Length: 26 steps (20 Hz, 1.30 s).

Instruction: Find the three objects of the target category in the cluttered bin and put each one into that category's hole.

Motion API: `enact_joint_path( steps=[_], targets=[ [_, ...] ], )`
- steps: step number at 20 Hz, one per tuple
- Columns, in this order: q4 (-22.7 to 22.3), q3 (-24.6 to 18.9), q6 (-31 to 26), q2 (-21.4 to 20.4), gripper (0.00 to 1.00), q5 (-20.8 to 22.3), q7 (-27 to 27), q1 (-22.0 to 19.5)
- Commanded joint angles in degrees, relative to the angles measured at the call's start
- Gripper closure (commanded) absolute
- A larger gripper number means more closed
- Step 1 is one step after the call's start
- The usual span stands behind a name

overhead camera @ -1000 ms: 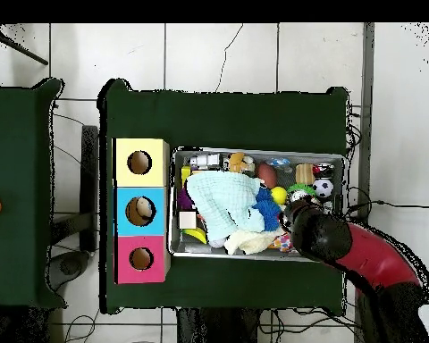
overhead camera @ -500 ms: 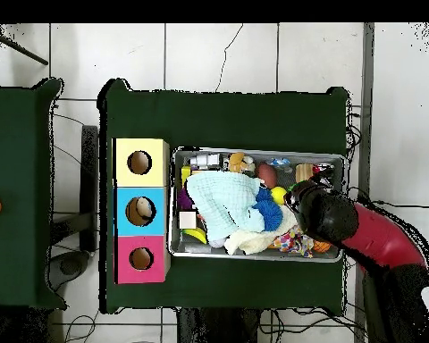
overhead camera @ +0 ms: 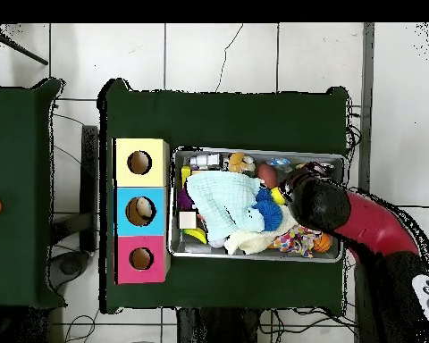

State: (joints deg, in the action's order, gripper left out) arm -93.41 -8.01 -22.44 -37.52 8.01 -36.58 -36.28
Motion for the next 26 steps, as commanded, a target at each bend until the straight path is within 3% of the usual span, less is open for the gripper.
enact_joint_path(
  steps=[1,9,15,26],
  targets=[
    [1.64,0.89,-6.14,1.02,0.00,-2.53,-13.82,1.11],
    [3.20,2.20,-7.67,0.76,0.00,-3.05,-13.52,2.66],
    [7.03,3.13,-9.18,3.72,0.00,-3.85,-14.00,4.64],
    [10.12,4.59,-11.71,4.20,0.00,-5.70,-14.76,8.13]
  ],
)
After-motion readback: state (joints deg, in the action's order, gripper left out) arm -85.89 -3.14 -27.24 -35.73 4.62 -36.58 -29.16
